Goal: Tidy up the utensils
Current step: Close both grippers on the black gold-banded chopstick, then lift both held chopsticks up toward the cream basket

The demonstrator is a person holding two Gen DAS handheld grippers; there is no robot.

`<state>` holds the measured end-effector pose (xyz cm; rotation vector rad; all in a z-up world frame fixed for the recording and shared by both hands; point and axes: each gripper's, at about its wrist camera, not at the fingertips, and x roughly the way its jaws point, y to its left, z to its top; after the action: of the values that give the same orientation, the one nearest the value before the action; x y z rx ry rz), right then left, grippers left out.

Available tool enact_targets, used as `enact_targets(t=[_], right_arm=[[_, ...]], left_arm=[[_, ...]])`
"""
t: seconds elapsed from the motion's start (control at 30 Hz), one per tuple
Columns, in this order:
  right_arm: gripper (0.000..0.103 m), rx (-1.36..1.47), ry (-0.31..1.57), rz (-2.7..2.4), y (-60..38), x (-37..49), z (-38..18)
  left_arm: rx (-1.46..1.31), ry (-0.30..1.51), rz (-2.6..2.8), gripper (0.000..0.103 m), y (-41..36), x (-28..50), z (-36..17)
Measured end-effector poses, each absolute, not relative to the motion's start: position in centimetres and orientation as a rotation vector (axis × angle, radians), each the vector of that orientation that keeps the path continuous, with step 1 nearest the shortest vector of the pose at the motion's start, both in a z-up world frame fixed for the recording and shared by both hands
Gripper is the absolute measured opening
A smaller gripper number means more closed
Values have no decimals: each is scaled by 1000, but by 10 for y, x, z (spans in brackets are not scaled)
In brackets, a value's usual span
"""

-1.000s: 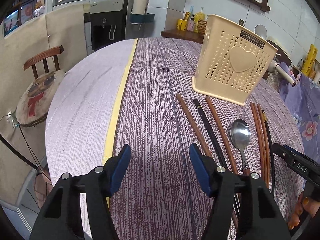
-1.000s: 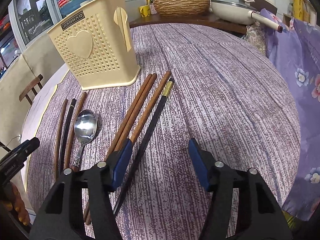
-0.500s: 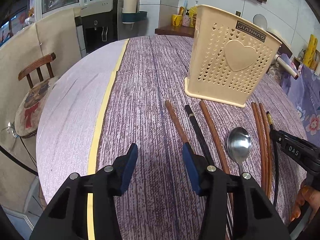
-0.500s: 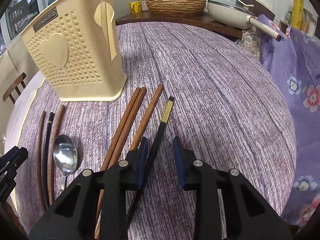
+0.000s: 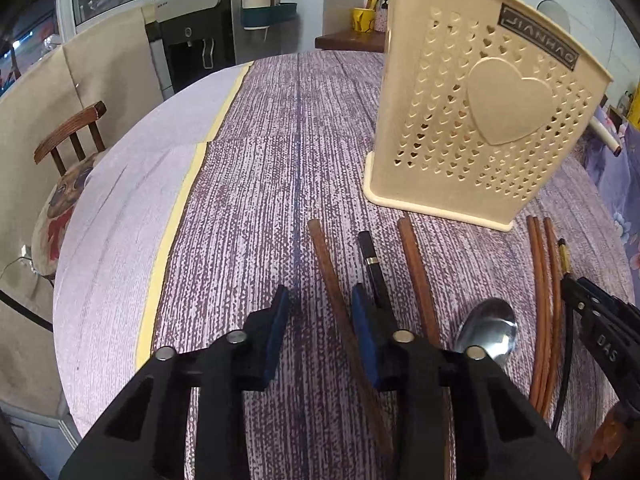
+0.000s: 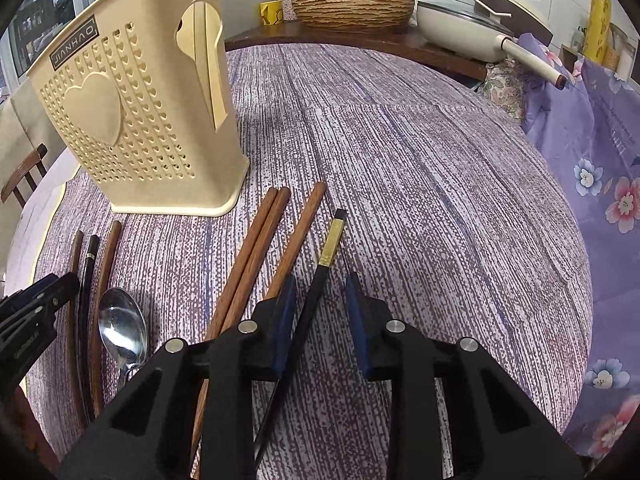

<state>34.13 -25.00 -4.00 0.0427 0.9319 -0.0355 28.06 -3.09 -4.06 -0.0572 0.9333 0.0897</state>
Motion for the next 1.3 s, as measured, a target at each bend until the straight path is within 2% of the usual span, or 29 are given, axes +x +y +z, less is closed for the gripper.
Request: enact_targets(t=[0.2,0.5,0.57,0.63,0.83,1.3], right_arm=[[26,49,932,-46,-250,350,-41],[19,57,922,-79,-251,359,-42],[18,58,918,-82,-253,359,-42],[12,65,914,-89,-255,359,-43],[9,127,915,-66,-265,359,-43],[8,274,890,58,-285,349,-40]], left_arm=[[-57,950,99,22,-33,291,-41],[-73,957,121,11,-30,297,-40],[-72,953,124,11,-30,298,-41],[-74,951,125,11,-31,297,-41],[-101,955,117,10,-29,294,-42],[-172,963,54,9,-19,291,-41]])
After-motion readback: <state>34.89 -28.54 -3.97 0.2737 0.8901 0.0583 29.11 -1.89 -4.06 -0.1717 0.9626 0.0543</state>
